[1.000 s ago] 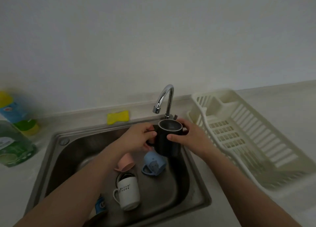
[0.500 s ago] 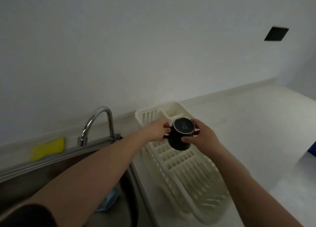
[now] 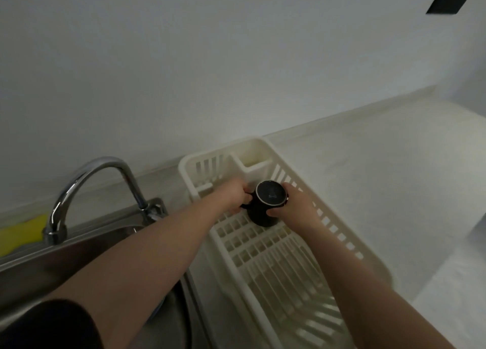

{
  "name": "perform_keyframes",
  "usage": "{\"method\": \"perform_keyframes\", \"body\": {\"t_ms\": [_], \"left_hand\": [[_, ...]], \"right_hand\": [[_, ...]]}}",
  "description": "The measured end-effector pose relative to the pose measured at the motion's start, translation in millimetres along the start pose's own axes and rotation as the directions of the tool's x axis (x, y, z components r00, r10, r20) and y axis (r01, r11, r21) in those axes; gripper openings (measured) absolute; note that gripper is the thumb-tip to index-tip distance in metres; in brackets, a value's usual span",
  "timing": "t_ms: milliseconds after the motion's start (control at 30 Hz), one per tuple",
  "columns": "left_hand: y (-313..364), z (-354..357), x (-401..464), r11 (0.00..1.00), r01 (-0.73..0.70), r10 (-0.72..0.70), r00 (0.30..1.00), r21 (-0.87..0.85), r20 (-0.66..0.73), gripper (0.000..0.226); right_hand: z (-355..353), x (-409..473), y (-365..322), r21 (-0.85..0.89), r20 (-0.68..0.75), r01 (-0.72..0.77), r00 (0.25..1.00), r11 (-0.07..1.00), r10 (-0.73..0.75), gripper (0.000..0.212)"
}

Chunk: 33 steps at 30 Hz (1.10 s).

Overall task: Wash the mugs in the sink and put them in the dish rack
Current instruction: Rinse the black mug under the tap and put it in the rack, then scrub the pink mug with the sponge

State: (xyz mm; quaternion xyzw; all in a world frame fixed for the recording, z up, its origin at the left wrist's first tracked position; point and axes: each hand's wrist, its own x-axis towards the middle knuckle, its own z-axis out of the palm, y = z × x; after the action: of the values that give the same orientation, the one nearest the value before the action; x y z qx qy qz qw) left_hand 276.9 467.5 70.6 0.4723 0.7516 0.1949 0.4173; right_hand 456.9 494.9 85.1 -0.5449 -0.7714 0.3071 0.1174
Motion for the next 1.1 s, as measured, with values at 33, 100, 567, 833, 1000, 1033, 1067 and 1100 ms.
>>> {"method": "perform_keyframes", "body": {"t_ms": [33,100,567,833,1000,1033,1067,1100], "left_hand": [[0,0,1,1.000,-0.001,0.001,1.000,0.013,-0.025,0.018],[-1,-1,4,0.998,0.003,0.002,0.997,0.060,-0.076,0.023],[8,-18,-101,0.969,-0.224,0.243,0.940,0.105,-0.241,0.025],[-110,-51,-243,0.968,-0.247,0.209,0.891,-0.045,-0.404,0.016],[-224,-75,-302,0.999,0.051,-0.054,0.847,-0.020,-0.529,0.018],[-243,-80,-311,0.992,0.128,-0.102,0.827,0.007,-0.553,0.021],[-261,-83,-318,0.980,0.195,-0.143,0.806,0.029,-0.574,0.023],[-276,-87,-324,0.968,0.249,-0.178,0.789,0.041,-0.588,0.026]], "right_hand": [[1,1,-1,-0.006,-0.006,-0.002,1.000,1.000,0.002,0.059],[2,2,-5,-0.032,-0.010,-0.008,1.000,0.999,0.008,0.056],[-13,-47,-58,-0.216,-0.081,0.015,0.996,0.976,-0.033,0.060],[34,-133,-158,-0.138,0.026,0.380,0.925,0.915,-0.380,0.033],[118,-165,-199,-0.154,0.242,0.521,0.844,0.840,-0.479,0.021],[137,-169,-207,-0.144,0.275,0.542,0.825,0.828,-0.493,0.025],[157,-172,-215,-0.134,0.307,0.564,0.805,0.815,-0.507,0.029],[176,-175,-224,-0.129,0.339,0.587,0.783,0.799,-0.521,0.031]]}}
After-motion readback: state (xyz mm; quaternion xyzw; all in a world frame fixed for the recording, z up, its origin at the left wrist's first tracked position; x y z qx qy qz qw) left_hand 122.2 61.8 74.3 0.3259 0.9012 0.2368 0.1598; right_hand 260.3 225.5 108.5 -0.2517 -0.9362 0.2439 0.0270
